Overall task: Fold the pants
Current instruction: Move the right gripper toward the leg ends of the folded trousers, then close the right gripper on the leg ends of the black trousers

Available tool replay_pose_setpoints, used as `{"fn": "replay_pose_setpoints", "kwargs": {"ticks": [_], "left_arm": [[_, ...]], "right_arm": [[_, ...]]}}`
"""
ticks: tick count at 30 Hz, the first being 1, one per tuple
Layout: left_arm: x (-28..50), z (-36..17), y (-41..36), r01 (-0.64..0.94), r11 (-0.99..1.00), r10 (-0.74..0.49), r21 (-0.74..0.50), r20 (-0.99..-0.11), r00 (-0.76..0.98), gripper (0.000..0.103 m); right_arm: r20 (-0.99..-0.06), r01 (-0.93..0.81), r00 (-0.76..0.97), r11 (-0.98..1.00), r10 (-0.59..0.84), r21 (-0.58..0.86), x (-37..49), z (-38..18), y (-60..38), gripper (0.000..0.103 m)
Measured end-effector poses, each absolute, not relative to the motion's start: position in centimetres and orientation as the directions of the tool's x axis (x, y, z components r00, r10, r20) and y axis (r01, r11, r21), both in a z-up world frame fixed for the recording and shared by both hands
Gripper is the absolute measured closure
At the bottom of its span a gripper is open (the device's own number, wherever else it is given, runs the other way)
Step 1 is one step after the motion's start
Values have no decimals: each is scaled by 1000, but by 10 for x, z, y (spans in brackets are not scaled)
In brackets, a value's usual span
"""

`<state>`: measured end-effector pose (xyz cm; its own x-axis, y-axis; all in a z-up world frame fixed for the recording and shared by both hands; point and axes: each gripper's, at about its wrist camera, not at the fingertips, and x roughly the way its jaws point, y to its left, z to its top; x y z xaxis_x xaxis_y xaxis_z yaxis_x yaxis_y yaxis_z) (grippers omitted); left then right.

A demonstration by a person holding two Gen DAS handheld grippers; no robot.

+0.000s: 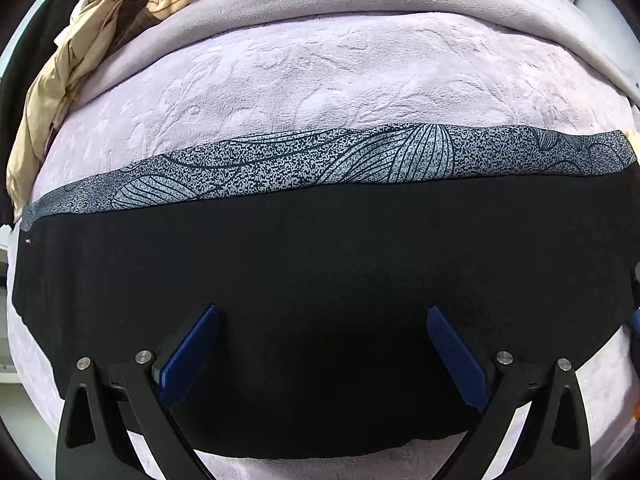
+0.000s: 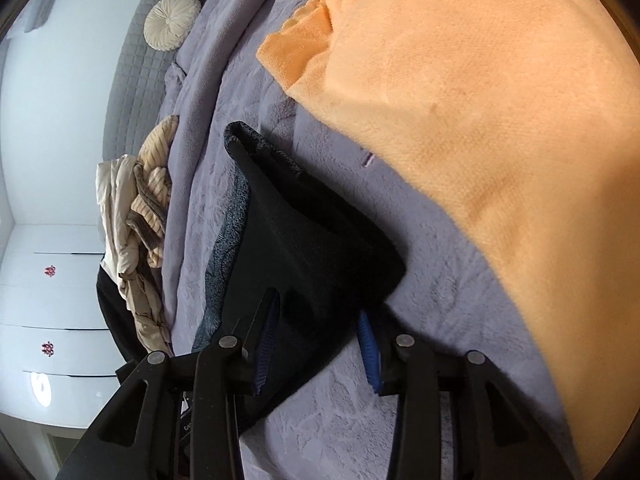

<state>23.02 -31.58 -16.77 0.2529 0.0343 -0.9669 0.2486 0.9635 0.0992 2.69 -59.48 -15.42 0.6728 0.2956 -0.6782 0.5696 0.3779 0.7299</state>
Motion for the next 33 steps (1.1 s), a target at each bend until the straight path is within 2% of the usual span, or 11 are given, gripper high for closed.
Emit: {"fn": "replay_pose_setpoints", "kwargs": {"ticks": [3, 8, 9, 10, 13, 18, 23, 33], "left_arm": [[231, -166, -315, 255, 961, 37, 105, -965, 259, 0], [224, -166, -318, 279, 952, 48, 129, -959, 279, 0], [225, -166, -318, 278, 952, 48, 126, -962, 270, 0], [227, -162, -318, 275, 954, 49, 120, -966, 252, 0], [235, -141, -320, 254, 961, 35, 109, -959, 281, 1], [266, -127, -343, 240, 966, 2, 96, -931, 366, 1], [291, -181, -370, 256, 957, 49, 138, -944, 325, 0], [246, -128, -327, 302, 947, -6, 106, -938, 346, 0]], "right_arm": [[-643, 517, 700, 402, 310, 756, 34, -146, -589, 57], [-651, 516, 683, 413, 330, 750, 49, -154, -592, 55], [-648, 530, 682, 382, 338, 757, 51, -161, -595, 59], [-652, 548, 673, 357, 349, 757, 53, -168, -598, 75], [-656, 558, 667, 347, 353, 754, 53, -171, -599, 79], [-657, 543, 662, 372, 362, 753, 53, -169, -598, 80], [-656, 530, 665, 393, 357, 751, 50, -171, -598, 80], [-660, 535, 660, 392, 360, 749, 51, -170, -599, 80]]}}
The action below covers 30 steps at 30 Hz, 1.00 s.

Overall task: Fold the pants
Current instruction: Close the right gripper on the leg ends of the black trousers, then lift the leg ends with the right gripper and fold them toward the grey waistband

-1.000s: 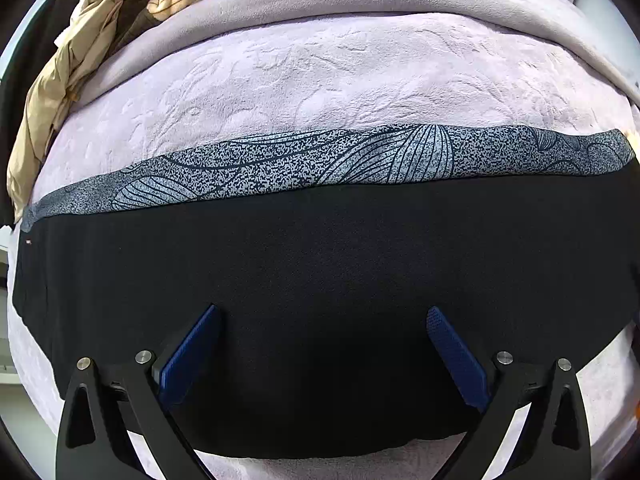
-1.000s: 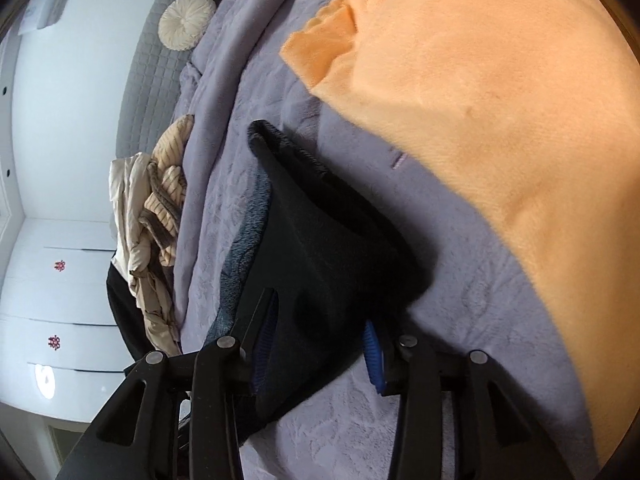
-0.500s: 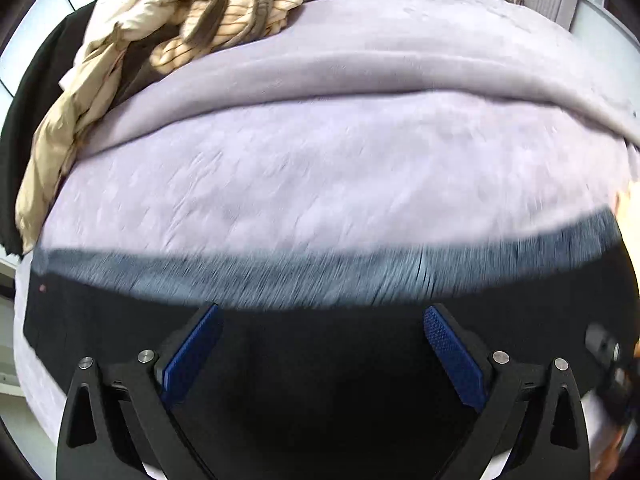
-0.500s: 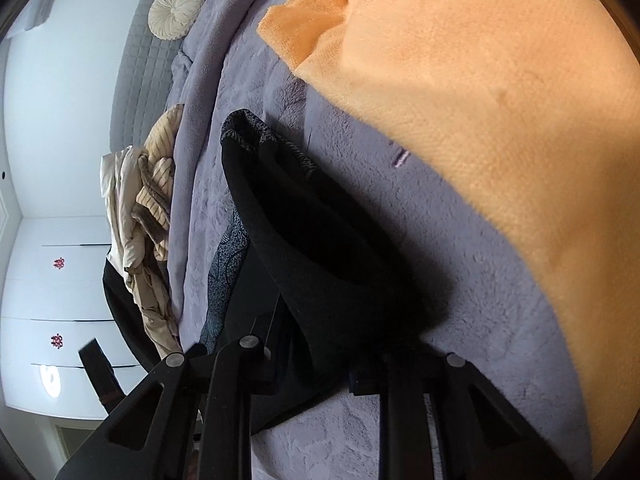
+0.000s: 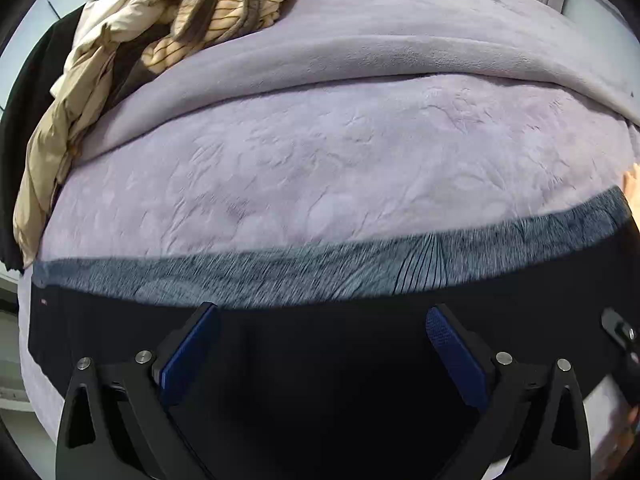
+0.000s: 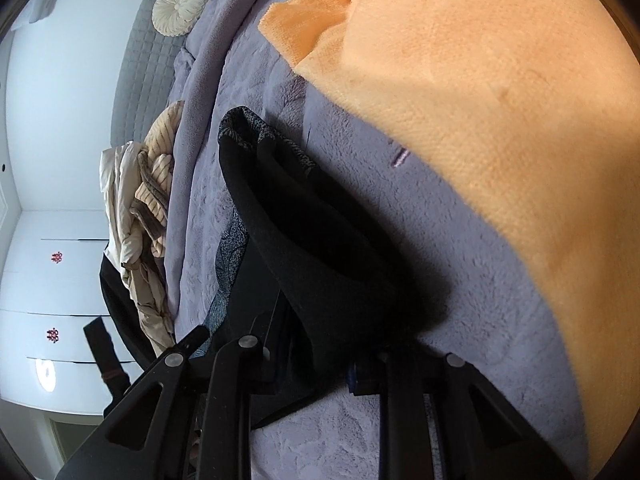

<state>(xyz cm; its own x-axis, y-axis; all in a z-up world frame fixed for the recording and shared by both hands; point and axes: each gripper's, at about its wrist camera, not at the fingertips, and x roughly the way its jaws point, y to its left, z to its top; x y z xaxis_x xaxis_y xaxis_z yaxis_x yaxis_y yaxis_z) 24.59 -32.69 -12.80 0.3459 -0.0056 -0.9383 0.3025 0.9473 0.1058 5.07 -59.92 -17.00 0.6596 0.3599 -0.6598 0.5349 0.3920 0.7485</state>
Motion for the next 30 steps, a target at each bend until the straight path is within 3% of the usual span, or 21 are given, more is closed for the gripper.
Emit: {"fn": "replay_pose_setpoints", "kwargs": {"ticks": [7, 11, 19, 30], "left_arm": [[212, -179, -358, 325, 942, -24, 79, -953, 302, 0], [202, -179, -360, 313, 948, -44, 61, -948, 316, 0], [210, -184, -360, 330, 941, -51, 72, -936, 349, 0], [232, -132, -287, 372, 923, -219, -98, -929, 298, 0]], "right_arm": [[-662, 542, 660, 386, 354, 747, 52, -167, -598, 79], [-643, 523, 690, 385, 334, 761, 50, -152, -593, 88], [-609, 431, 719, 473, 334, 768, 65, -103, -571, 89], [-637, 277, 725, 736, 261, 617, 100, -8, -468, 89]]}}
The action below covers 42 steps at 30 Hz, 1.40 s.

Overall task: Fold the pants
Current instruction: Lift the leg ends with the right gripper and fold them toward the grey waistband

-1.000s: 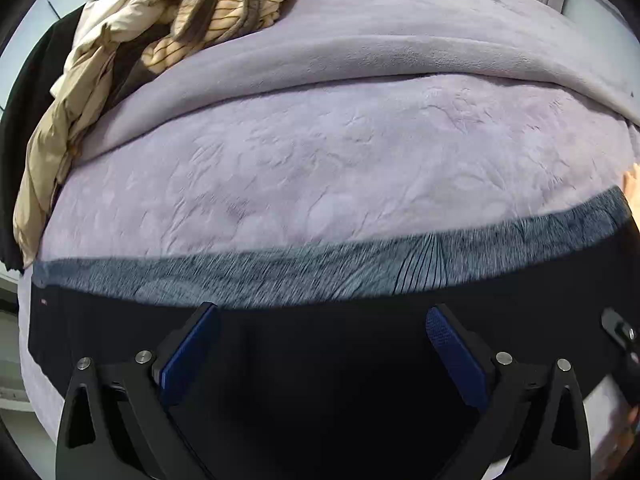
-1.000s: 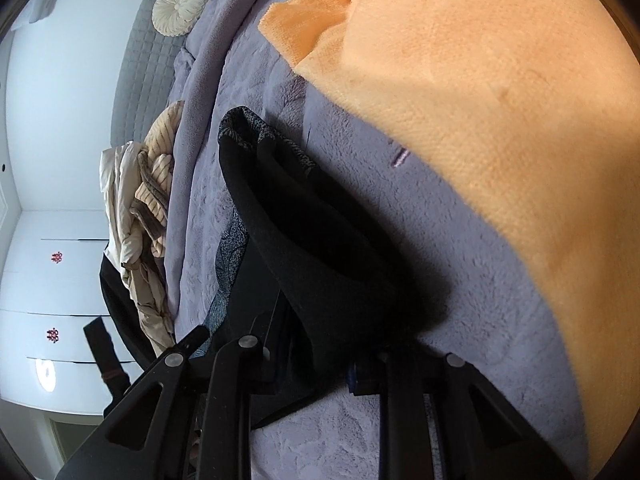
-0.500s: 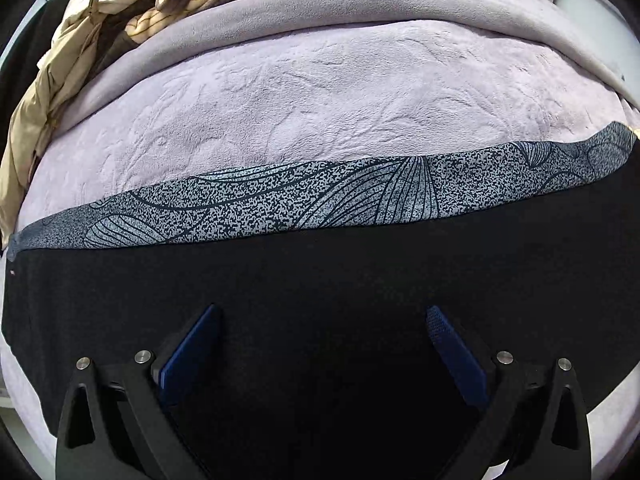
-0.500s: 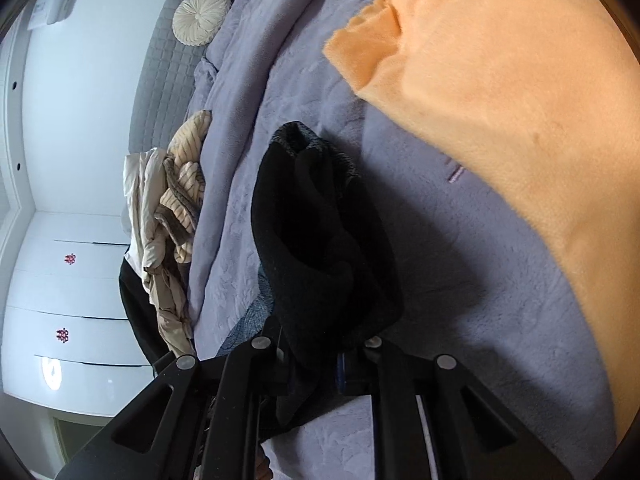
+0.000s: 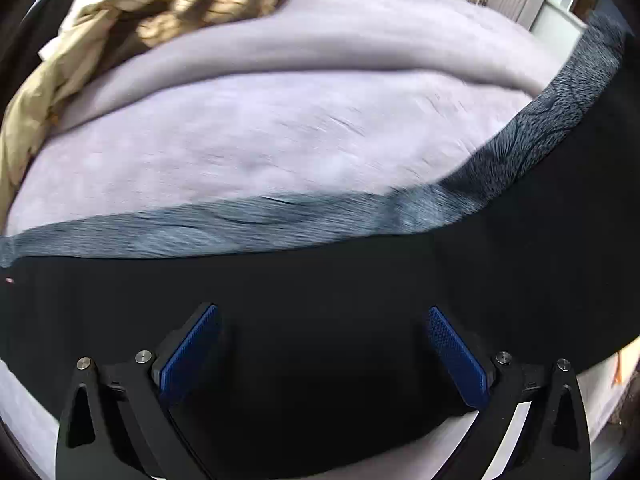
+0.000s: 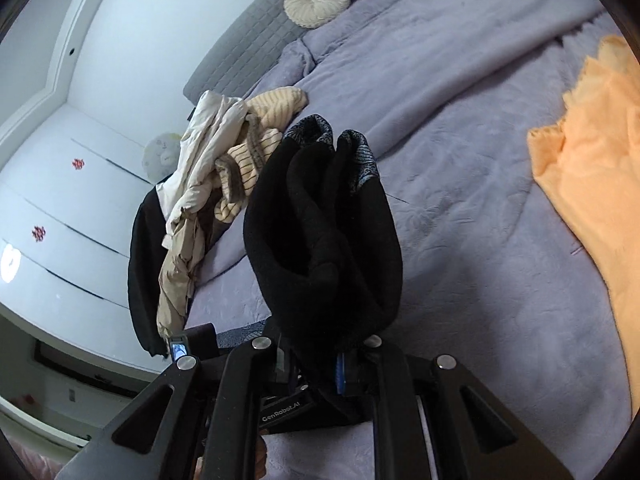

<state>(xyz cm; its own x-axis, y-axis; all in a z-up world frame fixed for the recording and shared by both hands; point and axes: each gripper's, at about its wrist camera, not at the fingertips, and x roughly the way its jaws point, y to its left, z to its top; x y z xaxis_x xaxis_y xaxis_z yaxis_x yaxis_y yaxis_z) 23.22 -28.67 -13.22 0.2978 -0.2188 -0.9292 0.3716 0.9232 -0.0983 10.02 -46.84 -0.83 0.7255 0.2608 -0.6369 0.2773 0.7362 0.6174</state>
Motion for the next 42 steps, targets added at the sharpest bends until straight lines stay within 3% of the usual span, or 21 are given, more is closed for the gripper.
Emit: {"fn": "replay_pose_setpoints", "kwargs": {"ticks": [7, 13, 17, 20, 22, 23, 27, 30, 33, 37, 39, 41, 42], "left_arm": [[278, -110, -170, 264, 960, -184, -96, -924, 334, 0], [319, -135, -75, 159, 987, -63, -15, -950, 305, 0], [328, -142, -42, 145, 989, -54, -10, -953, 299, 0], [331, -142, -34, 141, 989, -78, -38, -954, 291, 0], [328, -135, -35, 159, 984, -120, -77, -952, 283, 0], [331, -133, -35, 173, 981, -135, -88, -949, 284, 0], [320, -104, -59, 279, 946, -239, -164, -935, 261, 0], [313, -94, -88, 363, 899, -333, -245, -921, 202, 0], [311, -98, -110, 396, 873, -366, -284, -919, 148, 1], [310, -126, -131, 398, 876, -325, -274, -943, 66, 24], [306, -139, -134, 379, 881, -316, -284, -949, 22, 47], [301, -149, -135, 373, 881, -311, -290, -950, -4, 52], [300, -149, -136, 378, 881, -308, -284, -951, 4, 54]], "right_arm": [[-724, 184, 649, 876, 233, 447, 152, 1, -339, 89], [-814, 132, 517, 916, 263, 380, 193, -69, -230, 88], [-891, 127, 435, 972, 127, 200, 203, -114, -177, 88], [-904, 77, 427, 997, -7, 28, 200, -119, -147, 81], [-894, 11, 443, 998, -65, -67, 194, -110, -130, 61], [-890, -27, 453, 997, -57, -77, 190, -104, -125, 57], [-879, -70, 463, 993, 114, 93, 165, -79, -146, 54], [-862, 131, 428, 925, 272, 357, 149, -81, -201, 54], [-778, 358, 457, 712, 430, 604, 137, -104, -259, 54], [-685, 466, 506, 502, 525, 729, 130, -136, -290, 54], [-652, 479, 531, 443, 541, 758, 130, -148, -293, 54], [-622, 498, 552, 379, 555, 780, 133, -160, -297, 54], [-613, 508, 558, 354, 559, 785, 135, -165, -299, 59]]}}
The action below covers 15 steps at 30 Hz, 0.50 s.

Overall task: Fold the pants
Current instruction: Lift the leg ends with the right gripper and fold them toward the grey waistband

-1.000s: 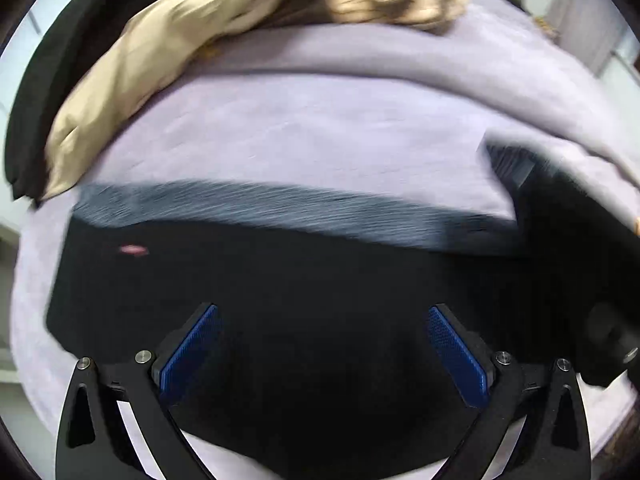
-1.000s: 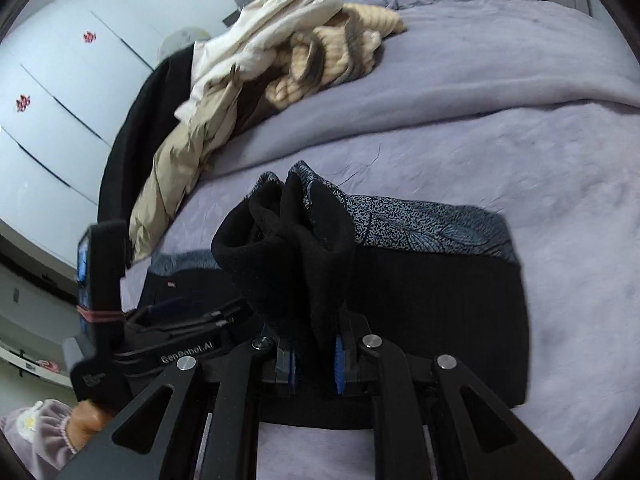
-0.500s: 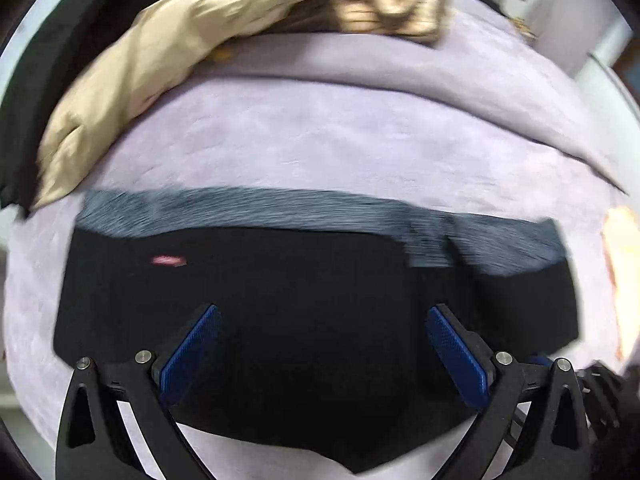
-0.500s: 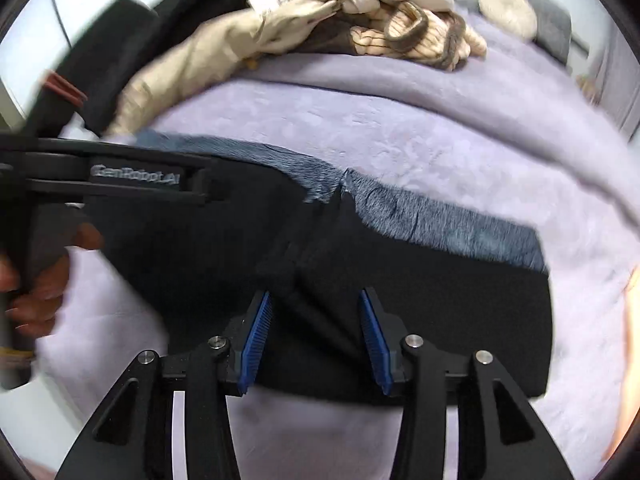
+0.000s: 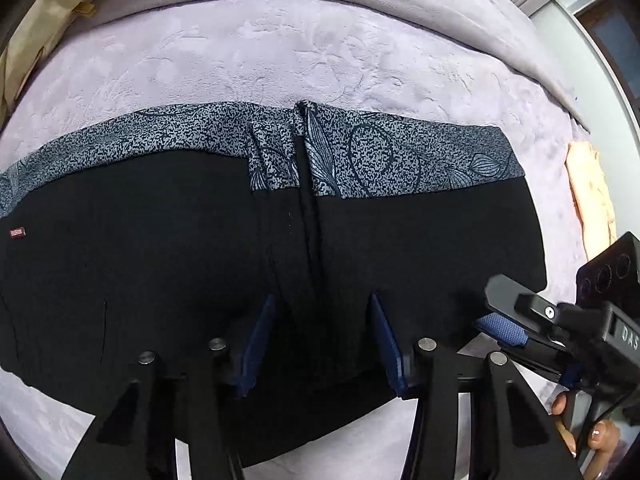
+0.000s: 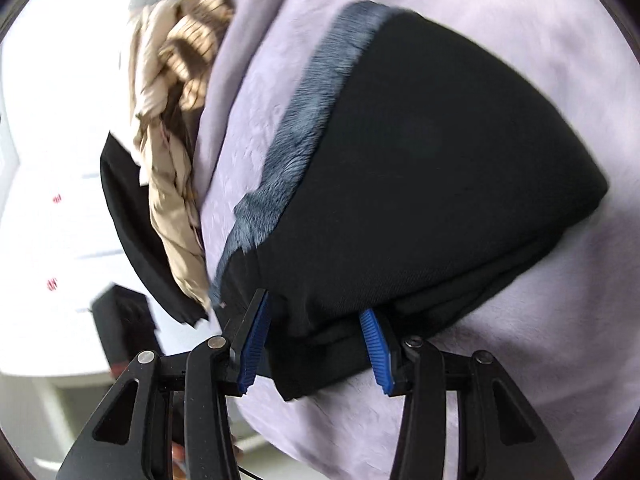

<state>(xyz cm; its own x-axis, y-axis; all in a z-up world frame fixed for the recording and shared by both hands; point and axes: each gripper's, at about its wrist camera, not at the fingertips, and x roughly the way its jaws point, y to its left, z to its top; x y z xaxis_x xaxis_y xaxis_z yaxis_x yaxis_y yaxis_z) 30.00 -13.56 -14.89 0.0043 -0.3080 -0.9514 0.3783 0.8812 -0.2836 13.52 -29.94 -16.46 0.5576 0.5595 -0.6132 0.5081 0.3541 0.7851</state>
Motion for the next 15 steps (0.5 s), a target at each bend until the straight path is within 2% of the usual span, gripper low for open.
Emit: {"fn": "replay_pose_setpoints", "kwargs": {"ticks": [1, 2, 4, 9, 15], "left_arm": [[299, -148, -137, 389, 877, -310, -282, -951, 10, 59], [297, -145, -137, 396, 873, -314, -284, -949, 11, 64], [293, -136, -134, 403, 873, -311, -274, -950, 27, 68], [276, -127, -112, 392, 878, -322, -276, -945, 56, 69], [270, -155, -109, 377, 892, -293, -248, -954, 68, 68]], "right_arm": [[-606, 523, 563, 325, 562, 788, 135, -171, -299, 85], [-611, 543, 557, 310, 563, 781, 134, -175, -302, 96], [-628, 570, 535, 307, 566, 762, 141, -179, -303, 98], [-652, 474, 488, 451, 580, 756, 140, -150, -287, 98], [-681, 510, 447, 460, 580, 727, 140, -186, -276, 98]]}}
